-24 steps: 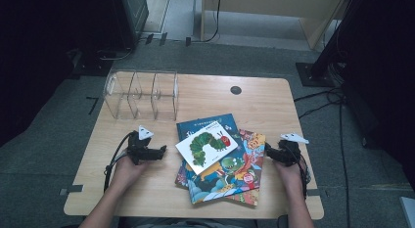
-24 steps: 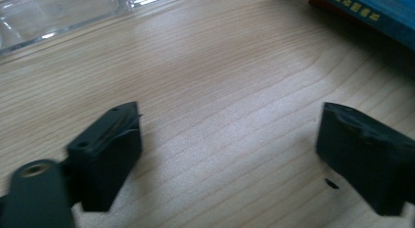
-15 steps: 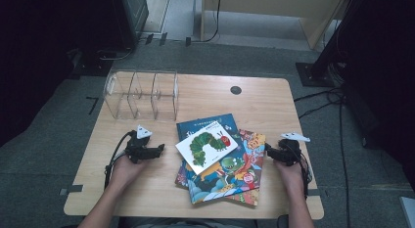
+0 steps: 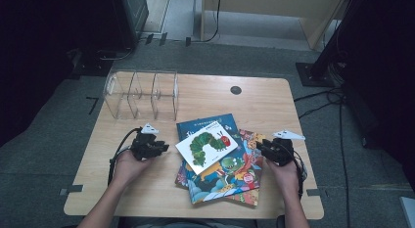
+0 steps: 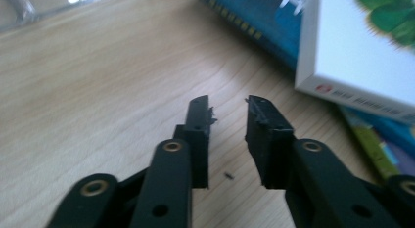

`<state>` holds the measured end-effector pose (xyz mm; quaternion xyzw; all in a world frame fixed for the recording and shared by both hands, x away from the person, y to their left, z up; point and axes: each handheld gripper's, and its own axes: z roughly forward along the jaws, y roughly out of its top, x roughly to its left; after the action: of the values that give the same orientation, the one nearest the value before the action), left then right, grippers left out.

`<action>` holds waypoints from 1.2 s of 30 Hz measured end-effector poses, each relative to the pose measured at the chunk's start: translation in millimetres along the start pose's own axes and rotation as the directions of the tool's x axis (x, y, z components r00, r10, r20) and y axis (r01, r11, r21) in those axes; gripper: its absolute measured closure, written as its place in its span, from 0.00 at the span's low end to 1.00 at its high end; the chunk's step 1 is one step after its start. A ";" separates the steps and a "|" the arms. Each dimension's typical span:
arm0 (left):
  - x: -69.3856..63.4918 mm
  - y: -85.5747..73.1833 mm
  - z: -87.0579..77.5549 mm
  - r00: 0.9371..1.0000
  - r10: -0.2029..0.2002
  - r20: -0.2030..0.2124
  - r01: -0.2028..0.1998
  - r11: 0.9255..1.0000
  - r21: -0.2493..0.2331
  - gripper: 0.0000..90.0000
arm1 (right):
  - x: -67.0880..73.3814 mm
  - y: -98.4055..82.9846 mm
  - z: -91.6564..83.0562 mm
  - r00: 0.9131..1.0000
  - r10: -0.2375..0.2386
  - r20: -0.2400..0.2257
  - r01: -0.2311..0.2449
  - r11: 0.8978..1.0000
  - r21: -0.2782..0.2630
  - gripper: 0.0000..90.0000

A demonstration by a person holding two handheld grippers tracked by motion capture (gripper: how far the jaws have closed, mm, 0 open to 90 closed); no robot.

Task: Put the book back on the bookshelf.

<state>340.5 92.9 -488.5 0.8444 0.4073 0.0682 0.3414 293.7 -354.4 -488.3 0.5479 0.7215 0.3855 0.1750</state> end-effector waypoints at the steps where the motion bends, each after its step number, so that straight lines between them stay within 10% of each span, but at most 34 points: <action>1: 0.1 2.4 1.0 1.000 -0.002 0.011 0.002 1.000 -0.002 0.86 | 1.9 0.5 0.2 1.000 -0.001 -0.009 0.001 1.000 -0.002 0.80; 13: -5.2 18.2 15.5 0.995 0.016 0.099 -0.018 1.000 0.016 0.92 | 31.6 8.4 11.6 0.988 -0.042 -0.150 0.042 0.999 0.002 0.99; 36: -8.9 3.1 1.6 0.991 -0.008 0.130 0.002 0.999 0.048 0.97 | 51.2 15.2 37.8 0.984 -0.068 -0.166 0.076 0.996 0.042 1.00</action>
<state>337.2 84.1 -486.4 0.8540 0.3877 0.0021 0.3470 311.9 -291.7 -492.5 0.4919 0.7618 0.4054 0.1158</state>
